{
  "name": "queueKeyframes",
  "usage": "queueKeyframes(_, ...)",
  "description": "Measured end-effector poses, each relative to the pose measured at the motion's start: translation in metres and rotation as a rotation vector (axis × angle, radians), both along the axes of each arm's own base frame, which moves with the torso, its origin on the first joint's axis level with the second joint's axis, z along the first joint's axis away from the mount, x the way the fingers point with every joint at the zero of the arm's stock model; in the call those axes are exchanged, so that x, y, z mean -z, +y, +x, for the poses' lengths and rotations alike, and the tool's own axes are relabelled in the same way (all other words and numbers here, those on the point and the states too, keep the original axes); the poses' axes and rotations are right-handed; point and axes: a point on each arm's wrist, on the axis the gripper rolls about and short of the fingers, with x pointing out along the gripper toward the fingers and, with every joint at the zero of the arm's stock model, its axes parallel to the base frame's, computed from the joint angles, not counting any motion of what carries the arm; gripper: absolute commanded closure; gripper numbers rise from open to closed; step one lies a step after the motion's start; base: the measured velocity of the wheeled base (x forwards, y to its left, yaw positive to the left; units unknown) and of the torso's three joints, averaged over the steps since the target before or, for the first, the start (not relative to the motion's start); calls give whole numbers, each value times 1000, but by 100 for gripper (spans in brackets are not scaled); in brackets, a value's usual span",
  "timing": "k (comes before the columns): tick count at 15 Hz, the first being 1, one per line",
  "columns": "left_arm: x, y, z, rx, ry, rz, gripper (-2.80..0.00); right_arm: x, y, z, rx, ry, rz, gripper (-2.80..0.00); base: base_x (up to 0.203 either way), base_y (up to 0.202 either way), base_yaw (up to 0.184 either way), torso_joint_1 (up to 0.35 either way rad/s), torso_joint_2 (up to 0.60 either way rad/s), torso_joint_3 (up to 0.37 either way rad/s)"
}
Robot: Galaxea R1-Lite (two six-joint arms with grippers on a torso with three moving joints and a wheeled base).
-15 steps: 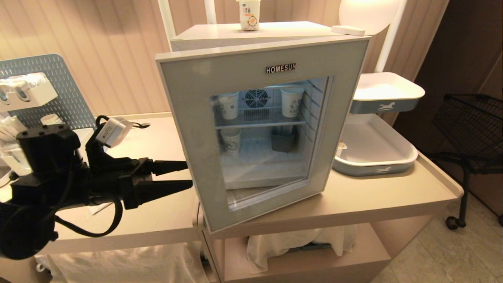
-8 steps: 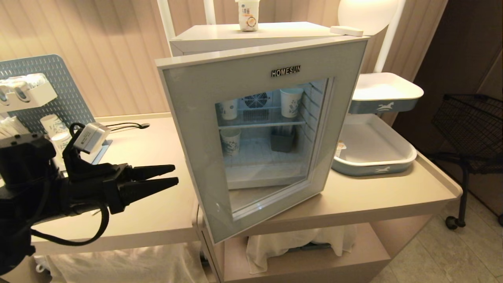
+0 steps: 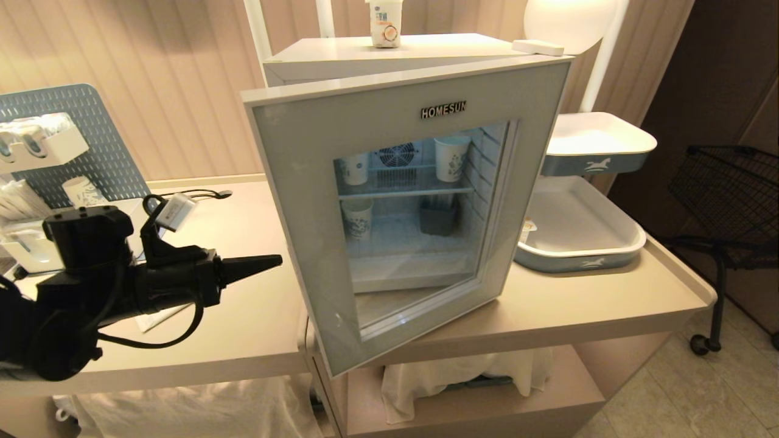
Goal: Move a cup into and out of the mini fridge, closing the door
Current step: Open the freezer door
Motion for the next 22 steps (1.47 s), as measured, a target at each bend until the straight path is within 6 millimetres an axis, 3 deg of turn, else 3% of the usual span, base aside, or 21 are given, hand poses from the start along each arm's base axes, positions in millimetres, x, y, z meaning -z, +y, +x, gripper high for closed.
queueKeyframes(4, 10, -14, 29, 38, 4, 1, 0, 0, 0, 0, 0, 0, -1, 0, 0, 0, 0, 0, 0, 0)
queueKeyframes(6, 16, -28, 33, 58, 18, 5, 0, 0, 0, 0, 0, 0, 0, 0, 0, 0, 0, 0, 0, 0)
queueKeyframes(14, 2, -54, -15, 224, 46, -17, 0, 0, 0, 0, 0, 0, -1, 0, 0, 0, 0, 0, 0, 0)
queueKeyframes(22, -6, -132, -51, 446, 28, -8, 0, 0, 0, 0, 0, 0, 0, 0, 0, 0, 0, 0, 0, 0)
